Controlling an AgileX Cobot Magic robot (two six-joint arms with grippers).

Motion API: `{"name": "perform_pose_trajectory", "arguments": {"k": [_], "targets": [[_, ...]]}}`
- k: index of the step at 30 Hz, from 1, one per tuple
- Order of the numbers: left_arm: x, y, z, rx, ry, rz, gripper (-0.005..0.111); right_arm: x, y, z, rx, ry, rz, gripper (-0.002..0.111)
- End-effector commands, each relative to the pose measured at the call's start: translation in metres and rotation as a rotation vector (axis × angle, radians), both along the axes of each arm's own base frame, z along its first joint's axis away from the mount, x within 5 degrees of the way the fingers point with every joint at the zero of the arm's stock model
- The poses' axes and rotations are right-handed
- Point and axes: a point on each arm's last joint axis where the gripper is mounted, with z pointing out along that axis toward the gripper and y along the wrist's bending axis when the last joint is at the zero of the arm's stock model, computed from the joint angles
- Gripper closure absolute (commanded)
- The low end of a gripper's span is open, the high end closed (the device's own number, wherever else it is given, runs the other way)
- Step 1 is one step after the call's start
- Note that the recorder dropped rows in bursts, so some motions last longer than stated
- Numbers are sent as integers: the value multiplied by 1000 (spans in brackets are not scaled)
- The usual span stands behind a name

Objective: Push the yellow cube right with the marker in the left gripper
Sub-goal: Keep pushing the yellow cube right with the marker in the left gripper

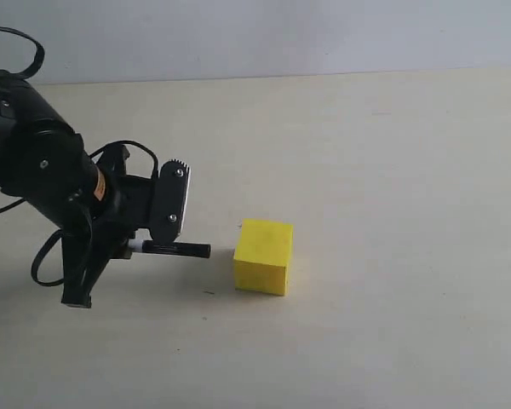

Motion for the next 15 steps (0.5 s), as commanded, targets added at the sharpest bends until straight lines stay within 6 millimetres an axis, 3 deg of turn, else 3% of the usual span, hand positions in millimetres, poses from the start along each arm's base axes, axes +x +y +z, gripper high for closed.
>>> {"name": "perform_pose_trajectory", "arguments": {"k": [1,6,15], "targets": [[-1,-12,2,-57,-38,-24,107,0,-1,-1,-5,-5,-7,108],[-16,-28,1,-53,-18,-81,107,0,-1,-1,-5,-5,-7,108],[-7,-9,0,5,2,6,107,0,-1,-1,-5,-5,-7,108]]}}
